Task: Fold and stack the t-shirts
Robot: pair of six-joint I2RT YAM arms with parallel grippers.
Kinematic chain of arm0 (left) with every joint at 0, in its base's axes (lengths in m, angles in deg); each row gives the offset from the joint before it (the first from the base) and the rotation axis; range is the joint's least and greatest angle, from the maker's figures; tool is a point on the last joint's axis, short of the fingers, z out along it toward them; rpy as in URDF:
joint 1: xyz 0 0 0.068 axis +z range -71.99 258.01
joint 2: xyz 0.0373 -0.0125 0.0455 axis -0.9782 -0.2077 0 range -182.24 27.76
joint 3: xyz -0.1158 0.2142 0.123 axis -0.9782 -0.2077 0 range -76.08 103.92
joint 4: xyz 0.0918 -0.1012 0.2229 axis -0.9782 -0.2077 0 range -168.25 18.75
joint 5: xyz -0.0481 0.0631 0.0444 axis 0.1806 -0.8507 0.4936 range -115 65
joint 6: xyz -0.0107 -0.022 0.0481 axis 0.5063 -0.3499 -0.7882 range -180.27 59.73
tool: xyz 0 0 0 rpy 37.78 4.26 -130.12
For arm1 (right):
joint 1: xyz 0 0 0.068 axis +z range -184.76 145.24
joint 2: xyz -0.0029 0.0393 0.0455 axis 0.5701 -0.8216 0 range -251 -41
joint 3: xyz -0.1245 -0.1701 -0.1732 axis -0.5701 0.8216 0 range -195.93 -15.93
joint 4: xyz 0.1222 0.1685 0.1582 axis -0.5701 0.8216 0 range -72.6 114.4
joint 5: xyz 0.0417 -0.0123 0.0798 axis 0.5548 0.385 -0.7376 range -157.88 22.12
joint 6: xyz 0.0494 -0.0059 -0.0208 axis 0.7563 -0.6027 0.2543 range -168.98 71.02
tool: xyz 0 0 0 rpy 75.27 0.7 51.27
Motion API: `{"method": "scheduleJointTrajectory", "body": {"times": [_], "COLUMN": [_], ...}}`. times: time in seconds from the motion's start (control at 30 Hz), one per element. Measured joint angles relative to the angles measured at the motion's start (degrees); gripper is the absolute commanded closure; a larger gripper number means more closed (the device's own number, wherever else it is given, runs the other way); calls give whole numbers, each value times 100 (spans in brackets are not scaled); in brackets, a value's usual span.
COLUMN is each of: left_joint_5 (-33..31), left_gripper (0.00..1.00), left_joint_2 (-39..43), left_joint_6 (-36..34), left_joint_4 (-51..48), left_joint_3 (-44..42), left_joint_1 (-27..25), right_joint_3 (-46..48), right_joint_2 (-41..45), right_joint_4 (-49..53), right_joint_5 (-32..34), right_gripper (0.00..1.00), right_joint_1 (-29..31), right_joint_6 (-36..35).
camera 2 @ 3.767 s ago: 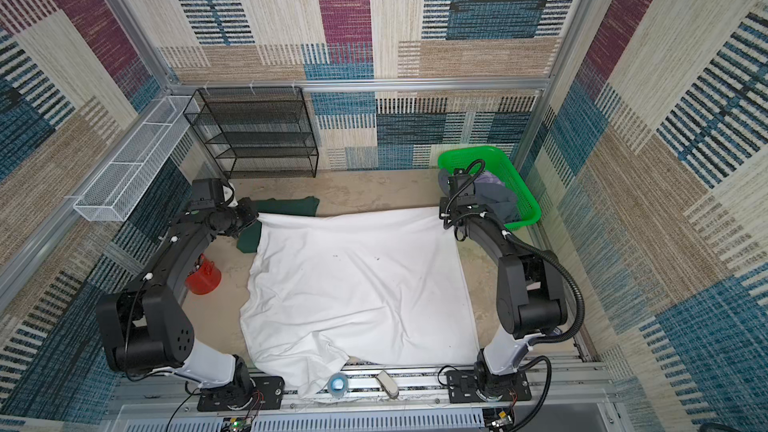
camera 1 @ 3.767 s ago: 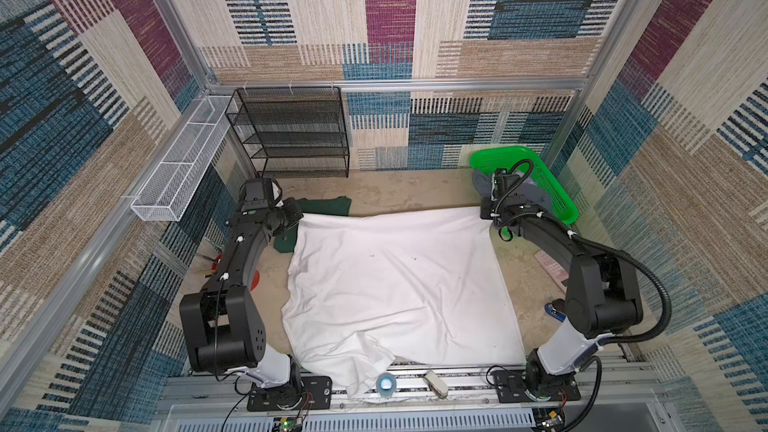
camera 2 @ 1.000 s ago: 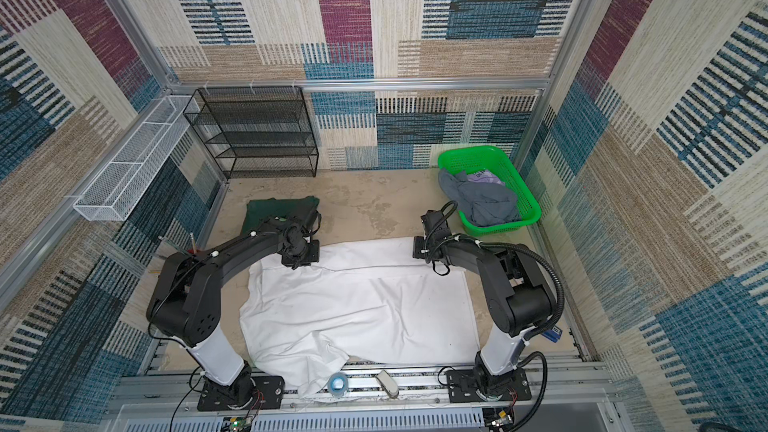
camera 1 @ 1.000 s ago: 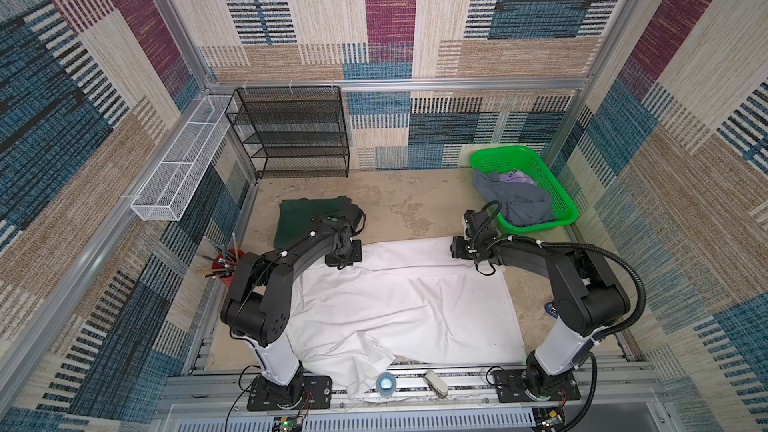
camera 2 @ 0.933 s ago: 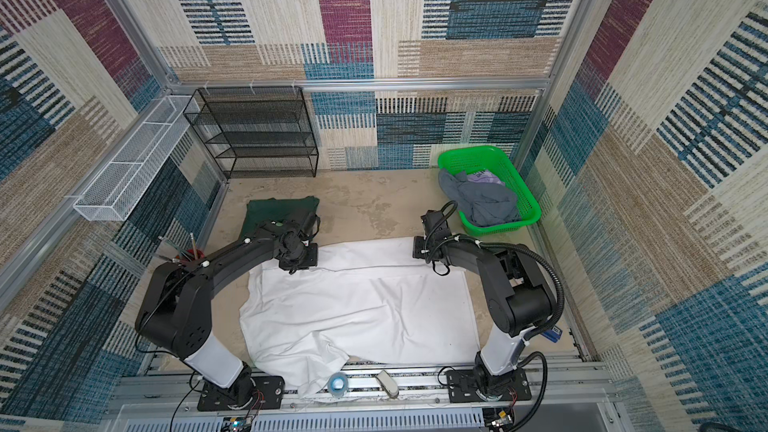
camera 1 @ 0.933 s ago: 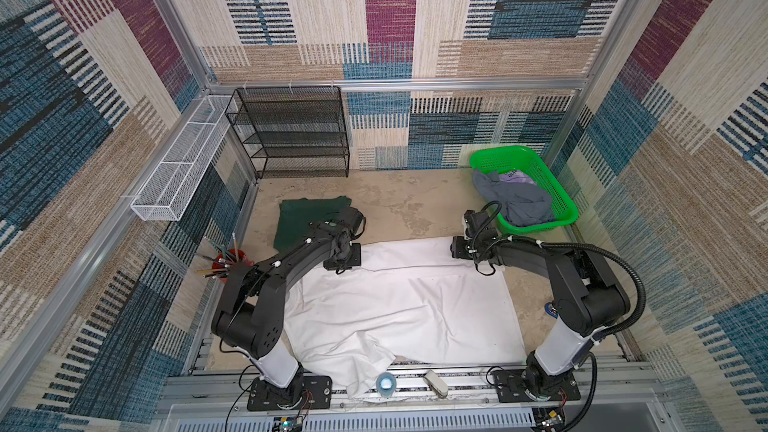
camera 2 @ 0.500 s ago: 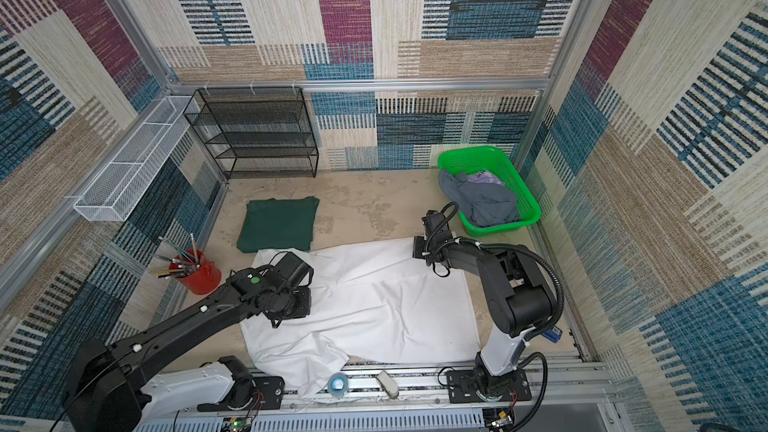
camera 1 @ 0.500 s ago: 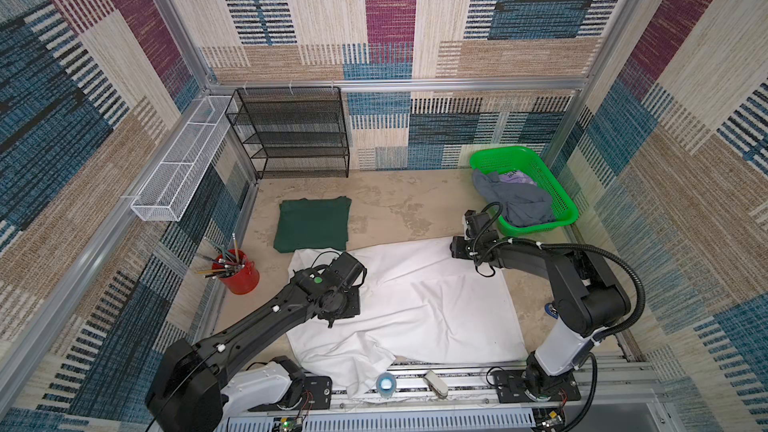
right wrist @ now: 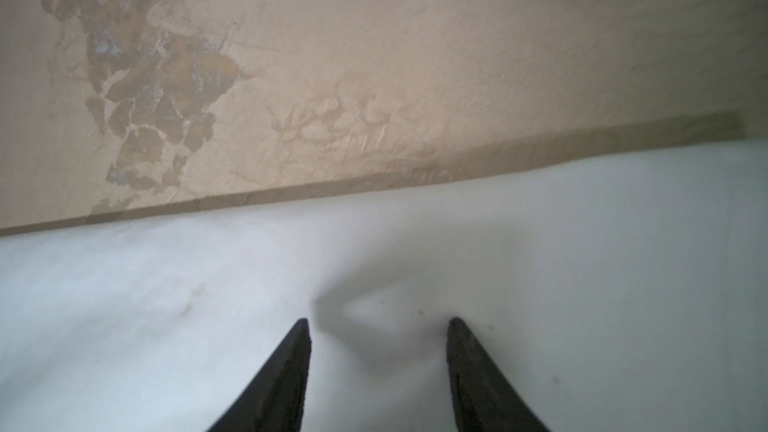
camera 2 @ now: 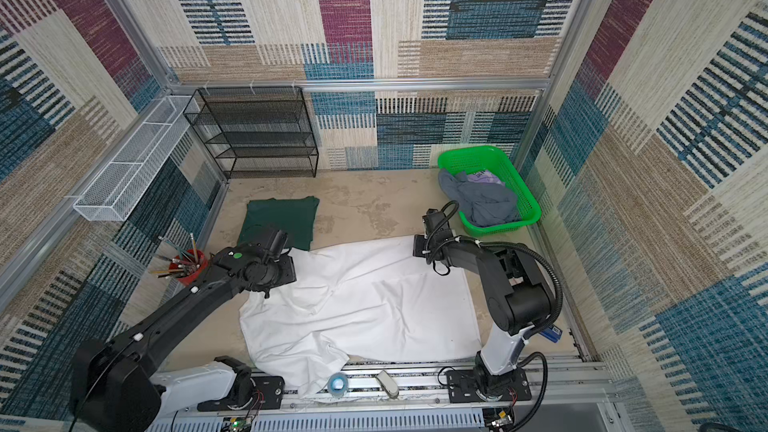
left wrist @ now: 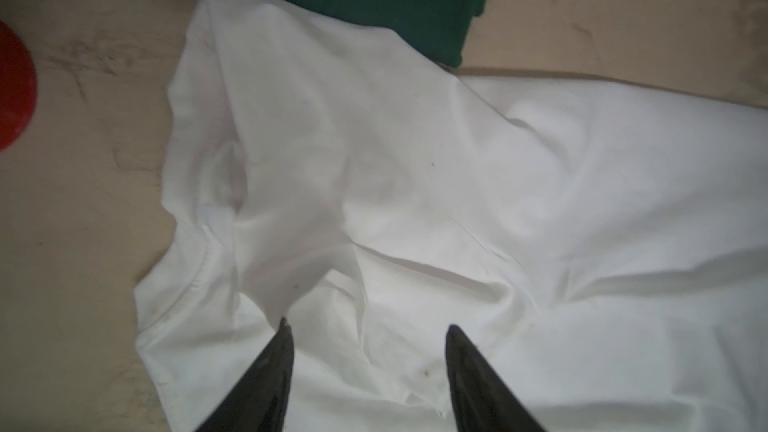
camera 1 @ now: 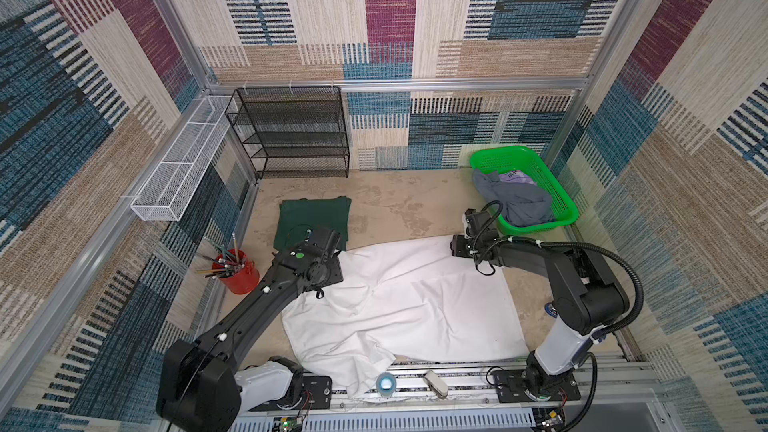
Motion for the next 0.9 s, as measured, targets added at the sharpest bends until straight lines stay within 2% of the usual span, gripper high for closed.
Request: {"method": "scheduleJointTrajectory", "body": {"times": [0.17, 0.3, 0.4, 0.47, 0.5, 0.57, 0.77, 0.9], "left_joint_5": [-238, -238, -59, 52, 52, 61, 205, 415], "left_gripper": [39, 41, 44, 51, 63, 98, 100, 100], "left_joint_2": [-1016, -1639, -1766, -1569, -1440, -1209, -654, -4], "left_joint_6": [-586, -697, -710, -691, -669, -645, -494, -66], "left_joint_4": [35, 68, 68, 59, 37, -9, -190, -577], "left_joint_3": [540, 638, 514, 254, 122, -59, -616, -931], "left_joint_1": [195, 236, 229, 219, 221, 221, 212, -81], "right_joint_3": [63, 96, 120, 127, 125, 92, 48, 50], "right_joint_2": [63, 70, 79, 81, 74, 35, -42, -46], "right_joint_4": [28, -15, -42, -57, -59, -74, -166, -186], "right_joint_5": [-15, -48, -61, -66, -79, -105, -146, -151], "right_gripper": [45, 45, 45, 45, 45, 45, 45, 45], "right_joint_1": [0, 0, 0, 0, 0, 0, 0, 0], "right_joint_6": [-22, -28, -61, -63, -63, -68, -87, -107]}}
